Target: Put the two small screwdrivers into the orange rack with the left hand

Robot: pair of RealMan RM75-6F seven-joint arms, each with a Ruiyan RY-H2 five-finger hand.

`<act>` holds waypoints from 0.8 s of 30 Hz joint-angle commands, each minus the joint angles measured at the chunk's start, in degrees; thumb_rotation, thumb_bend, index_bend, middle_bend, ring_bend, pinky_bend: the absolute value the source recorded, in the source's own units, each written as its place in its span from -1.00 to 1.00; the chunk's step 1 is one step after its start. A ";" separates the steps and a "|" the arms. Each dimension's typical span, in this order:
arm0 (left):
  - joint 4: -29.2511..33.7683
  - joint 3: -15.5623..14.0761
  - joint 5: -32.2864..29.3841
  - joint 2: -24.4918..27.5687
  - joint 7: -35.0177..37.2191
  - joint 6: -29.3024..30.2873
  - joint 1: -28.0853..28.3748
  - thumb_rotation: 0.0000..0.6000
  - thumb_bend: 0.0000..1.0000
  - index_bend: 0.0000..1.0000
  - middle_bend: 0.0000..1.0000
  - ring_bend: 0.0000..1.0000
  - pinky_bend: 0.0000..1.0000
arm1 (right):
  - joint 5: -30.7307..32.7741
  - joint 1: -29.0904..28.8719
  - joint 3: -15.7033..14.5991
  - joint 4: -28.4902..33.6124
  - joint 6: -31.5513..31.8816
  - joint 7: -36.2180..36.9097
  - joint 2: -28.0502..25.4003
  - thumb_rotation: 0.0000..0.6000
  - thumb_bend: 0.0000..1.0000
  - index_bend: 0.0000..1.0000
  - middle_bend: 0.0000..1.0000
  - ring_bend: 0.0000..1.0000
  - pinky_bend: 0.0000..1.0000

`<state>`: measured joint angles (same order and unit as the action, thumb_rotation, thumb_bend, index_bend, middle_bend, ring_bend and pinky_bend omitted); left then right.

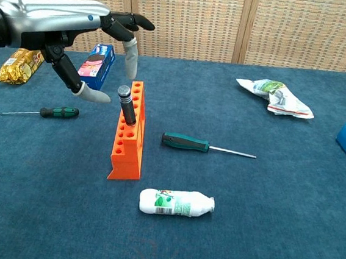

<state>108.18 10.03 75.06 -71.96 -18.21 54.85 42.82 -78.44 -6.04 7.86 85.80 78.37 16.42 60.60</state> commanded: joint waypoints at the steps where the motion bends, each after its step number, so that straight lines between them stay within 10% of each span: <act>1: -0.31 -0.14 -0.07 -0.58 -0.54 0.24 0.32 1.00 -0.52 -0.10 -1.00 -1.00 -1.00 | 0.02 -0.01 0.01 -0.01 -0.03 0.03 -0.01 1.00 -1.00 -1.00 -1.00 -1.00 -1.00; 24: -3.16 1.99 -6.83 -3.83 -3.38 1.95 2.85 1.00 -0.49 -0.09 -1.00 -1.00 -1.00 | 0.30 -0.09 0.08 -0.30 -0.50 0.67 -0.12 1.00 -1.00 -1.00 -1.00 -1.00 -1.00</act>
<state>105.08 11.98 68.29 -75.75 -21.61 56.76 45.62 -78.15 -6.13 7.93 85.51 77.88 17.09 60.47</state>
